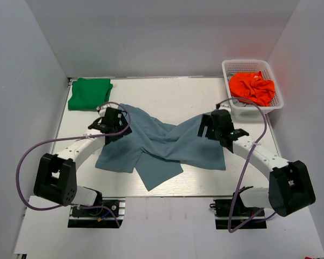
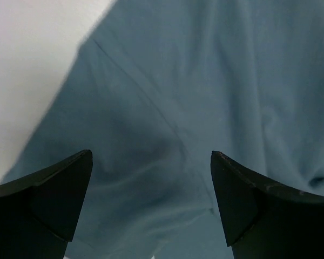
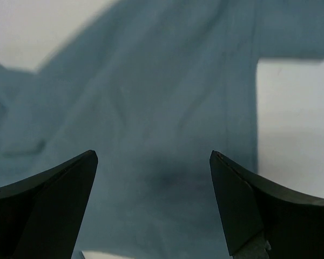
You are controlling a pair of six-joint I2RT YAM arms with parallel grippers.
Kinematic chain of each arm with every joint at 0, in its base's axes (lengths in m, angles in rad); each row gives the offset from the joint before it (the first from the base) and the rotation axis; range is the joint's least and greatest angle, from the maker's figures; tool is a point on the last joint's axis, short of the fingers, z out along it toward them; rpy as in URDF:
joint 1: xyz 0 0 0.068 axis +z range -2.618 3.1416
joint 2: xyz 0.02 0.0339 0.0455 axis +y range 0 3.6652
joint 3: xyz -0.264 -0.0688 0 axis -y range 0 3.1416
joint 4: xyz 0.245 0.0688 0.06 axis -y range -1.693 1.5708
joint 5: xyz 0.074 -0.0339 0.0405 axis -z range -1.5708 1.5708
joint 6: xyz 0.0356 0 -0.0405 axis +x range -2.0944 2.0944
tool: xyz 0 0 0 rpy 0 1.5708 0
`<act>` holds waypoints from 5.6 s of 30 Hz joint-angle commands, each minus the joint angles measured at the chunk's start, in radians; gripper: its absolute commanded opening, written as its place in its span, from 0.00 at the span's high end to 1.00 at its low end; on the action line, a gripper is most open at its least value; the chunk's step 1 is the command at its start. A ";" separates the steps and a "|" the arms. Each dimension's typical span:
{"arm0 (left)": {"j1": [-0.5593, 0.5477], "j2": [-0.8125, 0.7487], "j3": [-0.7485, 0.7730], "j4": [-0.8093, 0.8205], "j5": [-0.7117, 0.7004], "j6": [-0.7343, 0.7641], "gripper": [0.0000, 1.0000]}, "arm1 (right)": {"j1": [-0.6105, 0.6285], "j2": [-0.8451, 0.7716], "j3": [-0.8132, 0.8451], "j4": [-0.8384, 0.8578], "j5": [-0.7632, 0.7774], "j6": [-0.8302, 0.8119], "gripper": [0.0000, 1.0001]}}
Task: Fold and stack the t-shirts
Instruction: Flatten out the tshirt
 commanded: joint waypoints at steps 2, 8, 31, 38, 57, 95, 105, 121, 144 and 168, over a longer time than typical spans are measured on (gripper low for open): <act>-0.016 0.000 -0.108 0.192 0.223 -0.003 0.00 | 0.001 0.005 -0.100 0.077 -0.185 0.081 0.10; -0.016 0.177 -0.039 0.167 0.194 0.006 0.00 | -0.004 0.187 -0.054 0.094 -0.164 0.132 0.10; 0.012 0.103 0.181 -0.135 -0.109 -0.103 0.00 | -0.085 0.166 0.136 0.134 -0.211 0.014 0.10; 0.142 0.032 -0.001 -0.100 -0.219 -0.155 0.00 | -0.088 -0.033 -0.051 0.117 -0.194 0.066 0.10; 0.294 0.236 -0.087 0.037 0.114 -0.129 0.31 | -0.090 -0.099 -0.063 -0.018 -0.058 0.101 0.10; 0.274 -0.150 -0.262 0.173 0.320 -0.031 1.00 | -0.190 0.113 -0.139 -0.093 -0.033 0.301 0.47; 0.274 -0.298 -0.153 0.164 0.392 -0.031 1.00 | -0.188 -0.079 -0.140 -0.021 0.027 0.261 1.00; 0.274 -0.506 0.454 0.072 0.271 -0.031 1.00 | -0.190 -0.436 0.335 -0.148 0.146 0.060 1.00; 0.286 -0.469 1.343 -0.163 0.249 0.100 1.00 | -0.188 -0.581 0.972 -0.335 0.045 -0.119 1.00; 0.267 0.530 0.911 0.226 0.222 0.293 0.56 | -0.202 0.413 0.608 0.070 0.061 -0.021 0.32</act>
